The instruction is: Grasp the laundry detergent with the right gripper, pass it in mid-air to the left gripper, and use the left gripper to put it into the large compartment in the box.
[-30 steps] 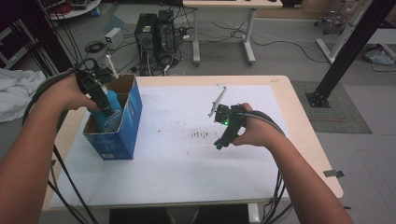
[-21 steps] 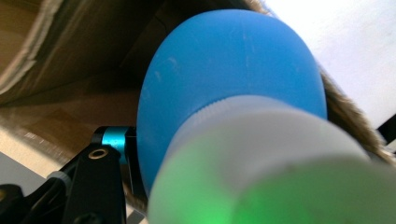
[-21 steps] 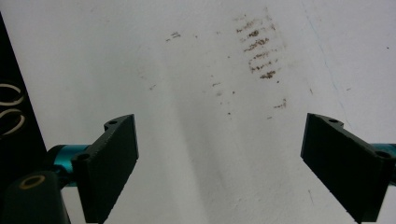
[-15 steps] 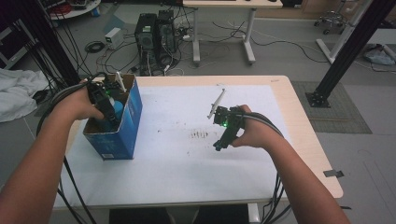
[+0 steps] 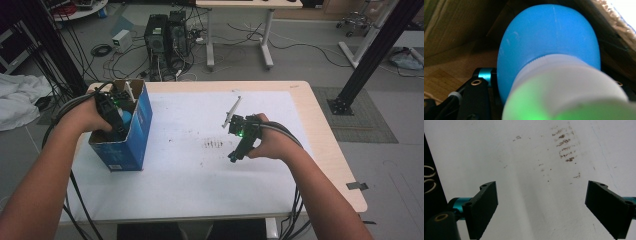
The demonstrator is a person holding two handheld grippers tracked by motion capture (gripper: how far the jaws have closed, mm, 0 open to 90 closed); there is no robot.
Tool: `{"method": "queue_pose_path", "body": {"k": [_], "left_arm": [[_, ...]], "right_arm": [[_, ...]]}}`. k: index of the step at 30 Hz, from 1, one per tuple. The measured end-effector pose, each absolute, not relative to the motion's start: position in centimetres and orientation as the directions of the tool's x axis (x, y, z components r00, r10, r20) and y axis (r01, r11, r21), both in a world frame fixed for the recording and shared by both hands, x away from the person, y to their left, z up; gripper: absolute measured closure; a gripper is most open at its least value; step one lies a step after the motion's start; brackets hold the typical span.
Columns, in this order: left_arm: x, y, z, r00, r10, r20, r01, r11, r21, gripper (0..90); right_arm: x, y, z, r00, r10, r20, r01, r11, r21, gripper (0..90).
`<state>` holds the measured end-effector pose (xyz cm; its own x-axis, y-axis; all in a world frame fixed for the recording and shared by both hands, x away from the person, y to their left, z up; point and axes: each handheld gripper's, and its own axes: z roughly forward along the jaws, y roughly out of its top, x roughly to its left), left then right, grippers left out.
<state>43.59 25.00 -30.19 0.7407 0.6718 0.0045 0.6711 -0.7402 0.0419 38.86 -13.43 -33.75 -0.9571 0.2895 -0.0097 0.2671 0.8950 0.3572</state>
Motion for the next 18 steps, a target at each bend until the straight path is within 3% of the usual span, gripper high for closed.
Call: {"method": "queue_pose_path", "body": {"k": [18], "left_arm": [[43.5,24.9,-29.0,0.735,0.677,0.015,0.676,-0.735,0.058,30.8]], "right_arm": [[38.7,-13.4,-33.7,-0.958,0.287,-0.014,0.263,0.896,0.357,10.4]]}}
